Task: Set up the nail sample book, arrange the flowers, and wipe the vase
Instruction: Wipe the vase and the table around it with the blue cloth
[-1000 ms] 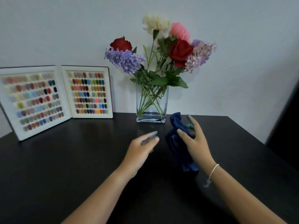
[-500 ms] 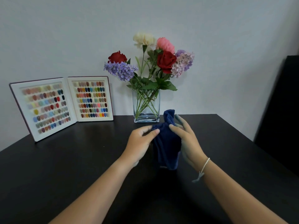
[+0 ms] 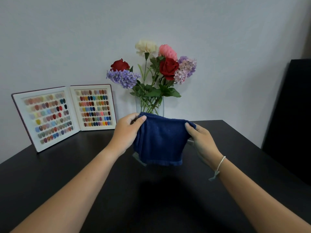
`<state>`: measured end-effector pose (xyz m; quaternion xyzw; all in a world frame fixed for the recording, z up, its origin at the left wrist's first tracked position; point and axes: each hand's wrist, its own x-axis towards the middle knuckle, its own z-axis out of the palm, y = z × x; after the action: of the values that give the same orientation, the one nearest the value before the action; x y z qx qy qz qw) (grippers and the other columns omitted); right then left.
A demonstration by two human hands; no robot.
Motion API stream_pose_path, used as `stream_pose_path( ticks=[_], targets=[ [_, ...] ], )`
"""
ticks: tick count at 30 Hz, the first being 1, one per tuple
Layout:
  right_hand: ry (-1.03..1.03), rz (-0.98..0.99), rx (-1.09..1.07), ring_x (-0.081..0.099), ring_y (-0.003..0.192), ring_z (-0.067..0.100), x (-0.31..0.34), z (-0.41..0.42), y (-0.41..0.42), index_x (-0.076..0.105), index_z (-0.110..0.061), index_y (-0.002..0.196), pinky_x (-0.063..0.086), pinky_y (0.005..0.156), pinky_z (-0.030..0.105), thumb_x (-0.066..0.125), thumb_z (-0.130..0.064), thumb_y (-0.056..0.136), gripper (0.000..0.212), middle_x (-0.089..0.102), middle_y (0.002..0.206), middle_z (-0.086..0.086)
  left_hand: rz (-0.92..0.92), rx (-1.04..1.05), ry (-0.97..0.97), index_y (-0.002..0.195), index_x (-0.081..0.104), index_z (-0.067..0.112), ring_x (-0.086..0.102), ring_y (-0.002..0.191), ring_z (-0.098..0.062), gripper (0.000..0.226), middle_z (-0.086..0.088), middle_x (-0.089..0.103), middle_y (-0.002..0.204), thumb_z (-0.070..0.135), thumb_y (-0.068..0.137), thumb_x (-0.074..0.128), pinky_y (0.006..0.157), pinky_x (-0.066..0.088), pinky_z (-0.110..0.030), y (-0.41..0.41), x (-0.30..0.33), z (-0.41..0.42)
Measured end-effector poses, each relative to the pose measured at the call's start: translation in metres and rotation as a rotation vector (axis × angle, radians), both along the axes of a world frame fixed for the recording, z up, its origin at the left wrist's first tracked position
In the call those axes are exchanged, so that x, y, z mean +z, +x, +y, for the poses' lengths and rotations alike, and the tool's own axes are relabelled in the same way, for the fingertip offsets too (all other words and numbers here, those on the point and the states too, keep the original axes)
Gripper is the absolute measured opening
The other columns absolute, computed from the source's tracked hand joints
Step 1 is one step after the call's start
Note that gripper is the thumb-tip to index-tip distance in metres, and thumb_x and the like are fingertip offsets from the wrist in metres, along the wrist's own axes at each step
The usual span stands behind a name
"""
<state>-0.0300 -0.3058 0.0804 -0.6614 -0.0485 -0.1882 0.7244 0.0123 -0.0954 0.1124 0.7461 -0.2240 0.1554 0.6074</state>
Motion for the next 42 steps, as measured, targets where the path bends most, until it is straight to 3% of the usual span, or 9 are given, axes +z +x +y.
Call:
stream_pose_path(
  ticks=[4, 8, 15, 17, 25, 29, 32, 37, 42],
  targets=[
    [0.015, -0.034, -0.020, 0.061, 0.098, 0.022, 0.007, -0.014, -0.003, 0.063, -0.016, 0.100, 0.048, 0.085, 0.040, 0.049, -0.023, 0.092, 0.018, 0.068, 0.104, 0.008, -0.054, 0.042, 0.025, 0.098, 0.062, 0.016, 0.061, 0.087, -0.016, 0.022, -0.008, 0.066, 0.093, 0.031, 0.091, 0.047, 0.069, 0.049, -0.027, 0.000, 0.009, -0.016],
    [-0.004, -0.022, -0.001, 0.061, 0.094, 0.023, 0.003, -0.028, -0.008, 0.064, -0.016, 0.100, 0.047, 0.086, 0.044, 0.049, -0.025, 0.092, 0.019, 0.067, 0.100, 0.007, -0.085, 0.040, 0.015, 0.096, 0.062, 0.020, 0.060, 0.079, -0.007, 0.018, 0.005, 0.064, 0.085, 0.030, 0.091, 0.048, 0.058, 0.044, -0.009, -0.002, 0.015, -0.034],
    [0.000, -0.058, -0.074, 0.060, 0.066, 0.002, -0.002, -0.073, -0.036, 0.068, -0.025, 0.088, 0.048, 0.055, 0.021, 0.050, -0.029, 0.091, 0.019, 0.068, 0.073, -0.013, -0.078, -0.051, 0.071, 0.097, 0.061, 0.018, 0.062, 0.081, -0.015, 0.021, -0.007, 0.067, 0.086, 0.034, 0.090, 0.048, 0.069, 0.049, -0.027, -0.012, 0.003, -0.074],
    [-0.059, -0.080, -0.145, 0.059, 0.067, 0.001, -0.002, -0.091, -0.046, 0.068, -0.028, 0.090, 0.048, 0.054, 0.020, 0.050, -0.030, 0.091, 0.018, 0.067, 0.074, -0.015, -0.060, -0.102, 0.074, 0.098, 0.058, 0.018, 0.059, 0.071, -0.012, 0.021, -0.007, 0.063, 0.077, 0.034, 0.091, 0.046, 0.061, 0.045, -0.020, -0.020, -0.006, -0.091],
    [-0.169, -0.116, -0.346, 0.061, 0.076, 0.006, 0.006, -0.175, -0.109, 0.069, -0.027, 0.087, 0.049, 0.066, 0.023, 0.052, -0.022, 0.090, 0.018, 0.070, 0.075, -0.010, 0.349, -0.504, -0.159, 0.085, 0.061, 0.026, 0.066, 0.074, -0.010, 0.018, 0.010, 0.070, 0.077, 0.035, 0.091, 0.047, 0.054, 0.050, -0.024, -0.076, -0.027, -0.174],
    [-0.252, 0.089, -0.336, 0.066, 0.074, 0.008, 0.010, -0.214, -0.143, 0.071, -0.022, 0.086, 0.053, 0.062, 0.020, 0.056, -0.024, 0.088, 0.015, 0.073, 0.079, -0.004, 0.636, -0.623, -0.248, 0.081, 0.057, 0.020, 0.066, 0.060, -0.009, 0.020, 0.008, 0.070, 0.067, 0.031, 0.092, 0.045, 0.047, 0.050, -0.027, -0.109, -0.047, -0.209],
    [-0.317, 0.388, -0.318, 0.068, 0.069, 0.013, -0.001, -0.232, -0.155, 0.071, -0.016, 0.082, 0.053, 0.056, 0.021, 0.059, -0.023, 0.086, 0.014, 0.073, 0.081, 0.006, 0.829, -0.606, -0.233, 0.087, 0.056, 0.013, 0.068, 0.069, -0.017, 0.019, -0.005, 0.070, 0.085, 0.025, 0.094, 0.044, 0.049, 0.052, -0.030, -0.124, -0.071, -0.228],
    [-0.489, 0.527, -0.456, 0.056, 0.057, 0.011, -0.040, -0.236, -0.141, 0.066, -0.002, 0.089, 0.042, 0.041, 0.010, 0.062, -0.018, 0.085, 0.017, 0.064, 0.072, 0.007, 0.782, -0.412, 0.002, 0.095, 0.056, 0.005, 0.067, 0.083, -0.026, 0.020, -0.014, 0.065, 0.099, 0.021, 0.092, 0.045, 0.053, 0.055, -0.033, -0.115, -0.095, -0.238],
    [-0.564, 0.478, -0.500, 0.063, 0.080, 0.024, -0.056, -0.238, -0.116, 0.067, -0.008, 0.093, 0.051, 0.071, 0.029, 0.064, -0.015, 0.083, 0.013, 0.068, 0.089, 0.016, 0.632, -0.297, 0.180, 0.083, 0.059, -0.001, 0.068, 0.075, -0.026, 0.021, -0.019, 0.065, 0.097, 0.020, 0.087, 0.054, 0.048, 0.053, -0.026, -0.098, -0.098, -0.235]
  ],
)
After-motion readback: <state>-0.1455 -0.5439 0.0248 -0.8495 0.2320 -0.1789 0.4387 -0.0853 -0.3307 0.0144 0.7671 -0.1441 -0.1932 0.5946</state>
